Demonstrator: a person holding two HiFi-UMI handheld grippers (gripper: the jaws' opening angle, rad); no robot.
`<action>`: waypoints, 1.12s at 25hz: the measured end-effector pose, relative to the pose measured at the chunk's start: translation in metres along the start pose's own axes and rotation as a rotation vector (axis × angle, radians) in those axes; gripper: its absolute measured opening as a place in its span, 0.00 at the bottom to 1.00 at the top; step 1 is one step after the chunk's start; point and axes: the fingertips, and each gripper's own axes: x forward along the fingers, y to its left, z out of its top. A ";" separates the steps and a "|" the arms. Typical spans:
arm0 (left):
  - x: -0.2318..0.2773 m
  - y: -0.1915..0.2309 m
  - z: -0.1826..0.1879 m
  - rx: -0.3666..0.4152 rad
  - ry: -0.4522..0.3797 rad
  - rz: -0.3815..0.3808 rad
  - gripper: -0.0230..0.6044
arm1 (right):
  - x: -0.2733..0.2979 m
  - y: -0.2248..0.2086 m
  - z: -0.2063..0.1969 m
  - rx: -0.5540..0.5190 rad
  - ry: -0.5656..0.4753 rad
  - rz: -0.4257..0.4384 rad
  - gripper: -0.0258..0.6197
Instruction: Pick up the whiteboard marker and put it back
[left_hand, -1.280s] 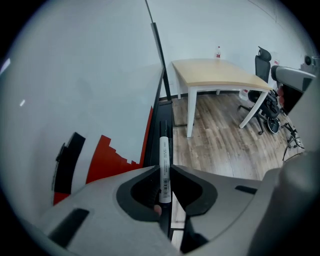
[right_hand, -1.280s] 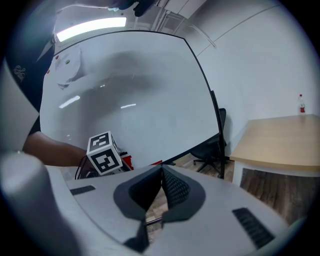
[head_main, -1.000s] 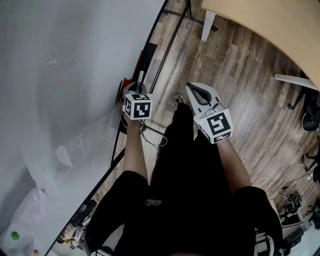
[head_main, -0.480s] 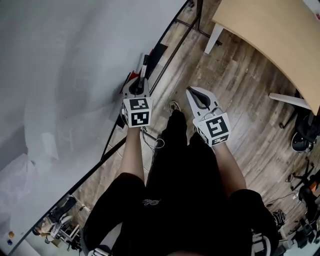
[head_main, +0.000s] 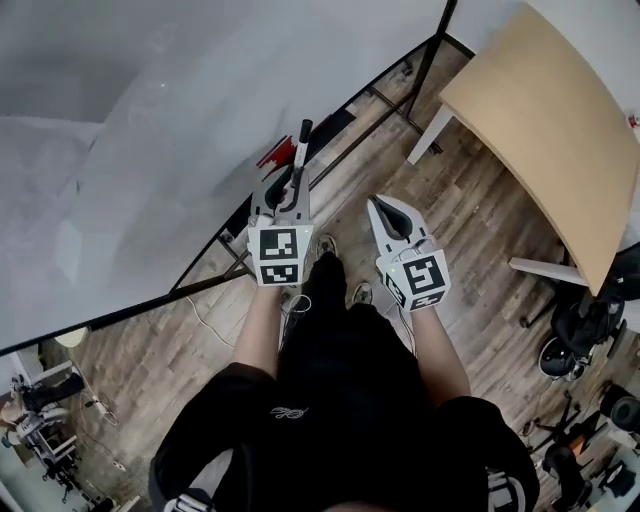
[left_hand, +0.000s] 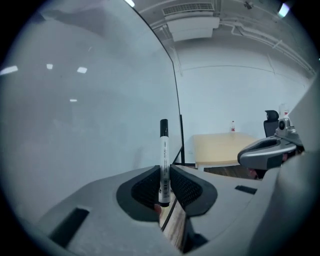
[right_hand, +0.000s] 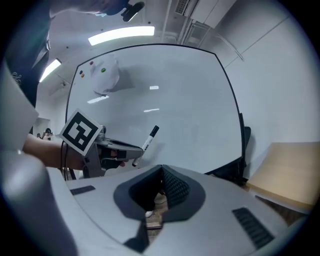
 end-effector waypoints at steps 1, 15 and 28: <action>-0.013 -0.001 0.003 -0.010 -0.020 0.015 0.14 | -0.005 0.007 0.004 -0.009 -0.009 0.015 0.04; -0.115 -0.001 0.004 -0.084 -0.102 0.145 0.14 | -0.023 0.079 0.015 -0.074 -0.032 0.187 0.04; -0.136 0.077 -0.050 -0.113 -0.029 0.250 0.14 | 0.078 0.160 0.005 -0.166 0.046 0.437 0.04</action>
